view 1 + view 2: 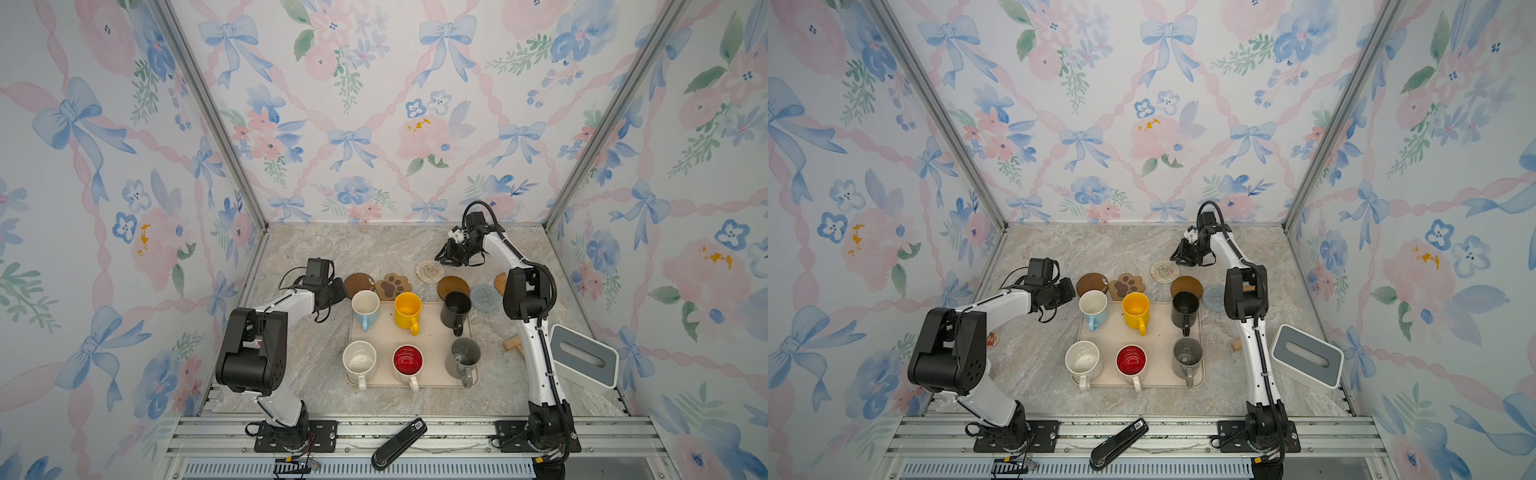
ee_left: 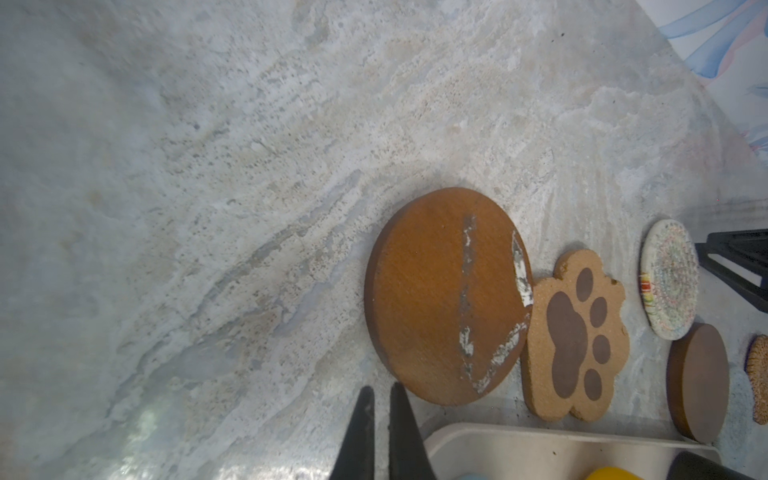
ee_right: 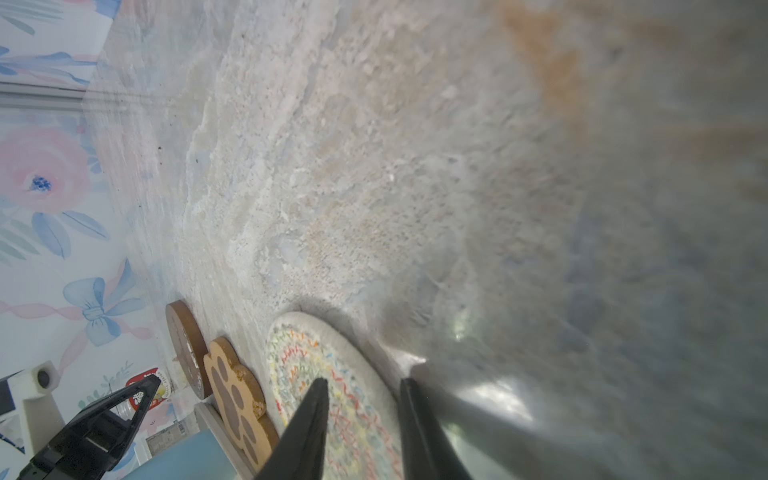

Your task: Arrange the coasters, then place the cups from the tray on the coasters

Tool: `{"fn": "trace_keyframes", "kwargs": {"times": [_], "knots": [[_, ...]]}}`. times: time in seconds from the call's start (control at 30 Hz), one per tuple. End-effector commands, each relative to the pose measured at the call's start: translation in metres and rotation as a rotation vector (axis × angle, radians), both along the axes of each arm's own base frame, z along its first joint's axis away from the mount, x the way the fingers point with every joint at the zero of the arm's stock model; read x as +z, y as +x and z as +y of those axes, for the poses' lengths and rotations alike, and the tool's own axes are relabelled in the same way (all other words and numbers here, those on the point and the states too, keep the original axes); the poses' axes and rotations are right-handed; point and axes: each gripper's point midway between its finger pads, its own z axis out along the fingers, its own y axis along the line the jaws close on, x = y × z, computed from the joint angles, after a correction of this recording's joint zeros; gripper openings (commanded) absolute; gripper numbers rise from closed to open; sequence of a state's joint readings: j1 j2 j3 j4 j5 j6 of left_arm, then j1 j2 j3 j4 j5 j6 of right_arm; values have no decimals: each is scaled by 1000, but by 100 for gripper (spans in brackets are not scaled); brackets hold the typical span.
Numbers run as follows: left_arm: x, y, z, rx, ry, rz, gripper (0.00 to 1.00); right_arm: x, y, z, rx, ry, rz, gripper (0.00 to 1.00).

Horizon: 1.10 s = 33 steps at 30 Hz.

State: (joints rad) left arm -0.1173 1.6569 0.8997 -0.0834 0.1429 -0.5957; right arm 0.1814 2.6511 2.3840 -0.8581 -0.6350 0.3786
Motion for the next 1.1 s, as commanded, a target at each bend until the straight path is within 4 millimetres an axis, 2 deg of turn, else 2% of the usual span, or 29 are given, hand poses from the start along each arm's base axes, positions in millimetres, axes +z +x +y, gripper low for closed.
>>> {"fn": "trace_keyframes", "kwargs": {"times": [0.0, 0.13, 0.33, 0.57, 0.67, 0.83, 0.93, 1.07], "knots": [[-2, -6, 1, -15, 5, 15, 8, -40, -36, 1, 58, -63, 142, 32], [-3, -5, 0, -16, 3, 16, 8, -43, -50, 5, 102, -84, 165, 30], [-5, -5, 0, -17, 3, 21, 8, -43, -68, 1, 141, -127, 195, 28], [-5, -7, 2, -12, 8, 20, 8, -29, -80, -1, 150, -144, 176, 28], [-3, -7, 1, -13, 7, 17, 8, -17, -72, -5, 135, -166, 135, 28], [-5, -9, 1, -12, 5, 21, 8, 2, -43, -5, 85, -172, 56, 29], [-4, -10, 2, -9, 6, 20, 7, 8, -23, 0, 41, -153, 24, 31], [3, -7, 2, -5, 7, -3, 7, 9, -1, 16, -12, -61, -6, 33]]}}
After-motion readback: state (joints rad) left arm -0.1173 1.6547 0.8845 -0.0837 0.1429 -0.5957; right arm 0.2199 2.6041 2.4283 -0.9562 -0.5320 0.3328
